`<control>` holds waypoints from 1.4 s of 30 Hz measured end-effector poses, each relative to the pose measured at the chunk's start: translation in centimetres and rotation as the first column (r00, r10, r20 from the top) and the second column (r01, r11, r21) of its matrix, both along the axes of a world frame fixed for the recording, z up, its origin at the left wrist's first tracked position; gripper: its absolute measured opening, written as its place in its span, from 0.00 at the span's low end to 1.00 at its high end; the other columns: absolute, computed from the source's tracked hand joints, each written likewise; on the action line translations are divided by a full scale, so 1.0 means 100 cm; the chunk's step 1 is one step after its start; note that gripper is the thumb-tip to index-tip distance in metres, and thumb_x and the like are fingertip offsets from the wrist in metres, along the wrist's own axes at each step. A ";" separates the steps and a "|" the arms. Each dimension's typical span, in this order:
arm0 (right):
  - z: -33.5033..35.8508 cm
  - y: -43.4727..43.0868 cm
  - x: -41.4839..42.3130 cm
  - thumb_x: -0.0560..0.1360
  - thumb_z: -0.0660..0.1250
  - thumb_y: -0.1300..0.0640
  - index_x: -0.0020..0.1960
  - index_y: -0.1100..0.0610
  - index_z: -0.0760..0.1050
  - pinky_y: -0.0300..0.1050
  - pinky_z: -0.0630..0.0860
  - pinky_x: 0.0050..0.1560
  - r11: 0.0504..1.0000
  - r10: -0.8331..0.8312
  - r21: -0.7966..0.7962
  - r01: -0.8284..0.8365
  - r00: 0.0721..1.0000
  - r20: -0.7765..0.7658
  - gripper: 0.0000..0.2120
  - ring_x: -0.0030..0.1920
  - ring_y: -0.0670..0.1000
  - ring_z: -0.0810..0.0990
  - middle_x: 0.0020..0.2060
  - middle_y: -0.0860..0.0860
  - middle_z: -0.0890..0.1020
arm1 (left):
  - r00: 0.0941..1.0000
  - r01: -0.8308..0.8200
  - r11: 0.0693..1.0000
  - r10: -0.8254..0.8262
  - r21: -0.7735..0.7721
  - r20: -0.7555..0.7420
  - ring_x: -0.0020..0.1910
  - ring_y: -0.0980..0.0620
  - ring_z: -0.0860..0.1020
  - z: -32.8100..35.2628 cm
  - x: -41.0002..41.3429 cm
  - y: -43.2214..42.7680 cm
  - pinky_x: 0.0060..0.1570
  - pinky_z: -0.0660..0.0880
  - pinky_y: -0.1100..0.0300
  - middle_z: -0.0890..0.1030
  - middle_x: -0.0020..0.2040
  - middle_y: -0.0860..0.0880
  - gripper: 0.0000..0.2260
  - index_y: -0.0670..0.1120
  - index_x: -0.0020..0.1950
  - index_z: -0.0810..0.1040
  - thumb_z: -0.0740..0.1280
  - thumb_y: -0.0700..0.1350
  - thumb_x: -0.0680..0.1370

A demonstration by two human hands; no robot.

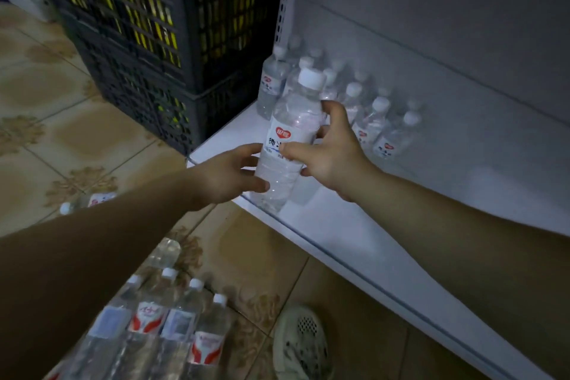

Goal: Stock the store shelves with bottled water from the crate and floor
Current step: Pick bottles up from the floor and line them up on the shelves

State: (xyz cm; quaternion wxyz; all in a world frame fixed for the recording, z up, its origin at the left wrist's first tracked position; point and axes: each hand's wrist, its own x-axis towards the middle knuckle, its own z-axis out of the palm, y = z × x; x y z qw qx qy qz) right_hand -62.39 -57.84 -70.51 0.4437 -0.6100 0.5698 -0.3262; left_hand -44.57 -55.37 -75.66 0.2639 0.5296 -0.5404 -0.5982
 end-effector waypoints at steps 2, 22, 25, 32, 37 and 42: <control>-0.030 -0.024 0.008 0.66 0.78 0.59 0.65 0.45 0.60 0.50 0.78 0.55 0.999 -0.043 -0.028 0.042 0.999 -0.025 0.37 0.54 0.49 0.77 0.50 0.40 0.74 | 0.939 0.066 0.996 -0.042 -0.059 0.341 0.71 0.48 0.67 -0.036 0.006 -0.027 0.67 0.66 0.54 0.67 0.73 0.50 0.34 0.55 0.76 0.60 0.72 0.47 0.74; -0.146 -0.186 0.084 0.71 0.74 0.60 0.76 0.51 0.54 0.44 0.66 0.67 0.957 -0.130 -0.269 0.109 0.990 -0.063 0.40 0.67 0.51 0.69 0.70 0.53 0.65 | 0.417 0.231 0.960 0.049 -0.158 0.908 0.75 0.47 0.31 -0.193 0.052 -0.110 0.70 0.30 0.41 0.33 0.77 0.50 0.38 0.60 0.77 0.37 0.43 0.74 0.71; -0.146 -0.197 0.094 0.73 0.73 0.60 0.77 0.51 0.53 0.43 0.66 0.68 0.948 -0.151 -0.292 0.125 0.986 -0.069 0.40 0.68 0.51 0.68 0.71 0.53 0.64 | 0.434 0.226 0.958 0.063 -0.176 0.899 0.75 0.47 0.31 -0.194 0.053 -0.110 0.71 0.30 0.41 0.34 0.78 0.50 0.39 0.60 0.77 0.38 0.43 0.74 0.71; -0.144 -0.210 0.103 0.74 0.71 0.60 0.78 0.53 0.50 0.37 0.60 0.64 0.939 -0.179 -0.323 0.116 0.968 -0.174 0.41 0.72 0.54 0.62 0.73 0.56 0.57 | 0.459 0.220 0.954 0.081 -0.202 0.885 0.75 0.47 0.30 -0.195 0.054 -0.109 0.70 0.29 0.41 0.34 0.78 0.49 0.38 0.59 0.77 0.39 0.44 0.74 0.71; -0.144 -0.209 0.105 0.75 0.71 0.58 0.79 0.56 0.48 0.42 0.61 0.68 0.926 -0.232 -0.353 0.130 0.937 -0.262 0.42 0.72 0.56 0.62 0.73 0.57 0.57 | 0.460 0.231 0.951 0.078 -0.204 0.884 0.75 0.47 0.31 -0.195 0.054 -0.109 0.70 0.29 0.41 0.34 0.78 0.49 0.38 0.59 0.77 0.39 0.43 0.74 0.72; -0.140 -0.205 0.108 0.75 0.71 0.57 0.79 0.52 0.45 0.47 0.65 0.68 0.954 -0.218 -0.258 0.154 0.945 -0.243 0.43 0.71 0.57 0.66 0.74 0.58 0.59 | 0.480 0.244 0.958 0.014 -0.150 0.877 0.75 0.47 0.31 -0.191 0.058 -0.111 0.69 0.29 0.41 0.34 0.78 0.49 0.38 0.59 0.77 0.39 0.48 0.73 0.73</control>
